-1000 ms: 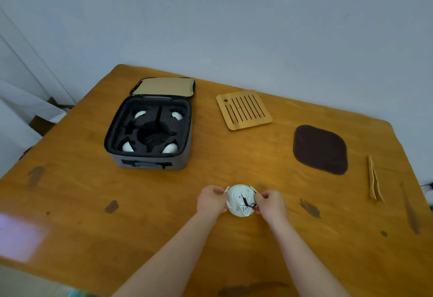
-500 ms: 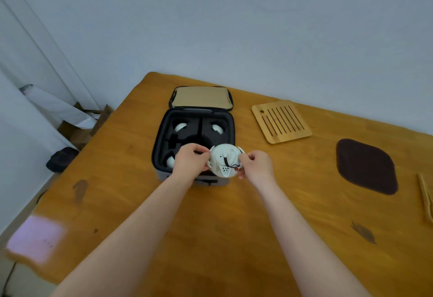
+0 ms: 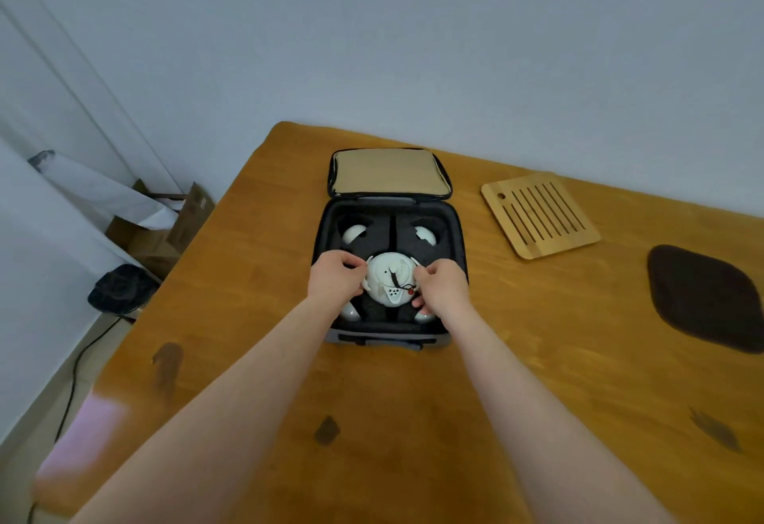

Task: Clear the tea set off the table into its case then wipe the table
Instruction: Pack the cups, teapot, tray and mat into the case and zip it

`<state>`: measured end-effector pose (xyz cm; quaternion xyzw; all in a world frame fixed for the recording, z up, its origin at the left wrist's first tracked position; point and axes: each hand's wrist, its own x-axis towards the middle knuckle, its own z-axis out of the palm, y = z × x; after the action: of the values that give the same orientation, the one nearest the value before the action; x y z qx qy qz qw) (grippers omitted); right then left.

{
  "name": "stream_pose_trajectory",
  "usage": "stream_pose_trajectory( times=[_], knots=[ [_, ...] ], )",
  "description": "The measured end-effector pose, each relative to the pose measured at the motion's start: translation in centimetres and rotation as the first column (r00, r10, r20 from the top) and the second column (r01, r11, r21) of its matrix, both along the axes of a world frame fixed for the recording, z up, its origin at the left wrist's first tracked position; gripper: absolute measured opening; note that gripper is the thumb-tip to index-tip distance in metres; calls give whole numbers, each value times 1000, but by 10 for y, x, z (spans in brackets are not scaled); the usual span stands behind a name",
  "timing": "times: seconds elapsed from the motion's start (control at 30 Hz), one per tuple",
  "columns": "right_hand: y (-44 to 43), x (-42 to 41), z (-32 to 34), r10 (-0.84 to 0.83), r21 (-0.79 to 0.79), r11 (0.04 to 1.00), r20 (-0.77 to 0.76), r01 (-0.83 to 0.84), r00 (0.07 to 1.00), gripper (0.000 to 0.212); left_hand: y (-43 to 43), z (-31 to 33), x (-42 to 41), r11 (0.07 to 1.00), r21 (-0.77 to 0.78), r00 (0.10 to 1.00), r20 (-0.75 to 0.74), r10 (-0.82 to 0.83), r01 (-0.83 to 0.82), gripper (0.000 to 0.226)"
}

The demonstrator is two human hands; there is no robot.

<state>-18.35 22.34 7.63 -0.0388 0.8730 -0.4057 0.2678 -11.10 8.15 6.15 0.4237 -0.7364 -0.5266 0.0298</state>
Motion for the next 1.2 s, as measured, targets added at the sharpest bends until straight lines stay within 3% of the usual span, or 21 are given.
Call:
stream_pose_trajectory(
  times=[0.2, 0.33, 0.53, 0.63, 1.03, 1.13, 1.2],
  knots=[
    [-7, -4, -12, -22, 144, 989, -68, 31, 997, 33, -1, -6, -2, 968, -206, 989, 80, -126, 140, 18],
    [-11, 0, -24, 34, 271, 962, -228, 30, 973, 30, 4, -5, -3, 846, -436, 944, 252, -213, 307, 27],
    [-13, 1, -26, 85, 403, 915, -271, 33, 959, 36, 17, 15, -9, 624, -554, 818, 506, -274, 551, 31],
    [-14, 2, -30, 111, 449, 893, -289, 32, 951, 35, 20, 15, -12, 517, -545, 740, 589, -325, 661, 23],
    [-19, -13, -32, 105, 491, 871, -228, 21, 968, 16, 29, 21, -26, 308, -481, 570, 725, -388, 821, 36],
    [-19, -10, -30, 89, 475, 879, -240, 38, 967, 19, 32, 18, -20, 265, -503, 569, 736, -367, 823, 36],
    [-16, -5, -30, 100, 441, 897, -278, 34, 955, 22, 31, 15, -15, 263, -531, 593, 723, -355, 805, 26]
  ],
)
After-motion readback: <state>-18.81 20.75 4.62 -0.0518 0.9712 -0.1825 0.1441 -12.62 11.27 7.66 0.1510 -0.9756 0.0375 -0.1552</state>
